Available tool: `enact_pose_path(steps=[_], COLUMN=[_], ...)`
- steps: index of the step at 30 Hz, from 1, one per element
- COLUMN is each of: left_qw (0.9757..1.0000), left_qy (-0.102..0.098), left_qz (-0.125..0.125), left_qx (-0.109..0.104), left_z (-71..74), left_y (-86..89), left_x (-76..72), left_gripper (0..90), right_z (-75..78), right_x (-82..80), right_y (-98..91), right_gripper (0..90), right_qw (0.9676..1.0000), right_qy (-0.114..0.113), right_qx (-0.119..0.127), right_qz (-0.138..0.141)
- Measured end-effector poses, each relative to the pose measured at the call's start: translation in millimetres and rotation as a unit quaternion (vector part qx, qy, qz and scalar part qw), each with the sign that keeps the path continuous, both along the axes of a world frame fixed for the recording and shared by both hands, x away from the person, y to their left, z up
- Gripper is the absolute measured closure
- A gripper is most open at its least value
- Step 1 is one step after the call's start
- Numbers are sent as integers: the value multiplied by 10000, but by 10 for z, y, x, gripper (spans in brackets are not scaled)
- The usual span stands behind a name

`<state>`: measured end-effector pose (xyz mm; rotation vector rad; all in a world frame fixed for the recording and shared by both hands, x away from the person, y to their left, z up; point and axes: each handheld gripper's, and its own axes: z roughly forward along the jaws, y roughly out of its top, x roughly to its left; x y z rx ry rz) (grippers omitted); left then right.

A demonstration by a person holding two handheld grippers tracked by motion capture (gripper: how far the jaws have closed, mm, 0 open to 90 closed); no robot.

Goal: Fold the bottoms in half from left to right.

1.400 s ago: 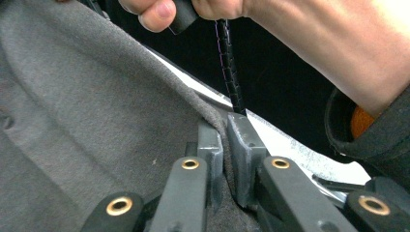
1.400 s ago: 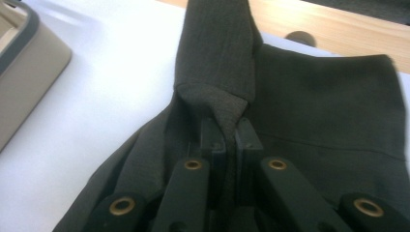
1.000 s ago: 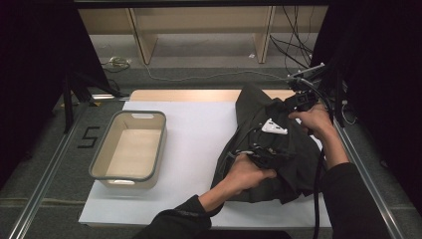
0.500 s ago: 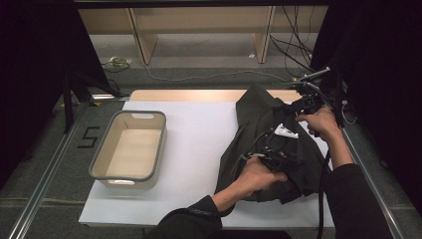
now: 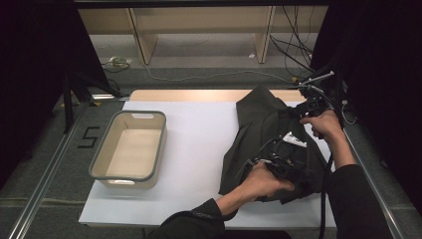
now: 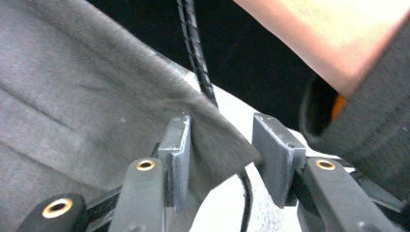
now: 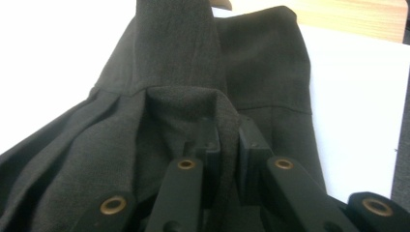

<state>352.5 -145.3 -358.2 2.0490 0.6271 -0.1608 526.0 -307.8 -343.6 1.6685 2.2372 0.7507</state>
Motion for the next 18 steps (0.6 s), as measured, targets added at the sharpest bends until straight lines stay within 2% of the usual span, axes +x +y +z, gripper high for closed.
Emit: enact_pose_path(steps=[6,9,12,15,18], left_qw=[10000,10000,9998,9994,9981], left_qy=[28,-5,-126,-24,-96], left_qz=[-44,-40,87,326,571], left_qx=[62,70,141,124,207], left_z=[-62,-50,-24,-49,-90], left_y=[-60,3,161,365,552], left_x=[-33,-33,7,90,150], left_gripper=[578,563,528,500,474], right_z=[-69,-126,-167,-206,-234], right_x=[12,20,22,23,14], right_y=[-67,-128,-177,-226,-257], right_gripper=[812,809,809,820,825], right_qw=[10000,10000,9999,9998,9997], right_qy=[9,72,77,109,136], right_qx=[-22,-21,-56,-55,-154], right_qz=[0,-49,-89,-126,-155])
